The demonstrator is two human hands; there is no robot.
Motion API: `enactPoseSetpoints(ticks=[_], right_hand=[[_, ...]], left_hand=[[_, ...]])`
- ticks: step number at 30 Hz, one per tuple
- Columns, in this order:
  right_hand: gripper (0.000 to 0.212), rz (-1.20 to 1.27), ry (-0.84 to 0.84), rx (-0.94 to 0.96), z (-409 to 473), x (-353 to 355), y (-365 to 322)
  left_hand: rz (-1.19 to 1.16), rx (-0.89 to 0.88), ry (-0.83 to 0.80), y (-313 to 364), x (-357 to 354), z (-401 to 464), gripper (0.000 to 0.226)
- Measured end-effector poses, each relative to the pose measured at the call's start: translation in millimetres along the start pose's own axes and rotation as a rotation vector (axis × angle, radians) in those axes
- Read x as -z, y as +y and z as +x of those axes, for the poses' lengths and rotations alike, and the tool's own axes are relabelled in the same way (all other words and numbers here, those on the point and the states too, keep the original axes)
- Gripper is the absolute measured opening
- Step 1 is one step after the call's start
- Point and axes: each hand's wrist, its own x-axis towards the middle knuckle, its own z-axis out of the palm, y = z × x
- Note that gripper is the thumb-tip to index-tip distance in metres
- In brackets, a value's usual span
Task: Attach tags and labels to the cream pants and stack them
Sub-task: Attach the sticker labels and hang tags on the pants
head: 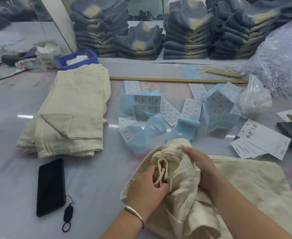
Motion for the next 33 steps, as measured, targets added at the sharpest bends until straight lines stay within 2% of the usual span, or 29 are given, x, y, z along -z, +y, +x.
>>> enactPoseSetpoints(ticks=[2,5,10,15,17,20,22,23,25,27,29,32,33], right_hand=[[0.037,0.069,0.035,-0.004,1.1,1.2,5.5],[0.041,0.15,0.096,-0.025,2.3,4.9,7.9],[0.04,0.213,0.108,0.03,4.5,6.2,9.0],[0.045,0.368,-0.09,0.045,-2.3,13.6,9.3],[0.04,0.28,-0.214,0.063,-7.4,21.4,7.2],[0.032,-0.08,-0.219,0.109,-14.0,29.9,1.3],[0.014,-0.176,-0.13,0.119,-17.9,30.6,-1.1],[0.012,-0.189,-0.075,0.126,-18.2,30.6,-1.6],[0.03,-0.251,0.042,0.112,-16.1,30.1,-0.3],[0.031,-0.33,0.103,0.121,-17.6,23.6,1.5],[0.028,-0.365,0.115,0.142,-20.3,14.8,3.0],[0.023,-0.362,0.074,0.137,-27.1,-1.4,8.1],[0.023,-0.358,0.073,0.125,-28.3,-6.0,9.9]], left_hand=[[-0.065,-0.089,-0.017,-1.0,-0.6,-6.9,0.027],[-0.112,-0.226,0.029,-12.8,0.3,-18.3,0.043],[-0.031,-0.371,0.098,-33.4,0.7,-26.7,0.046],[-0.042,-0.527,0.154,-40.5,3.7,-34.6,0.041],[-0.068,-0.566,0.209,-48.6,4.4,-42.2,0.029],[-0.037,-0.559,0.3,-61.7,4.3,-54.9,0.025],[0.021,-0.562,0.333,-70.0,1.9,-63.9,0.035],[0.037,-0.566,0.328,-73.0,0.4,-68.2,0.039],[0.034,-0.573,0.291,-76.9,-2.3,-75.3,0.04],[0.011,-0.562,0.26,-77.0,-2.7,-78.3,0.036],[0.018,-0.505,0.253,-75.8,0.7,-75.0,0.029],[0.042,-0.315,0.247,-74.8,7.9,-57.6,0.018],[0.042,-0.233,0.215,-74.7,10.3,-50.2,0.023]])
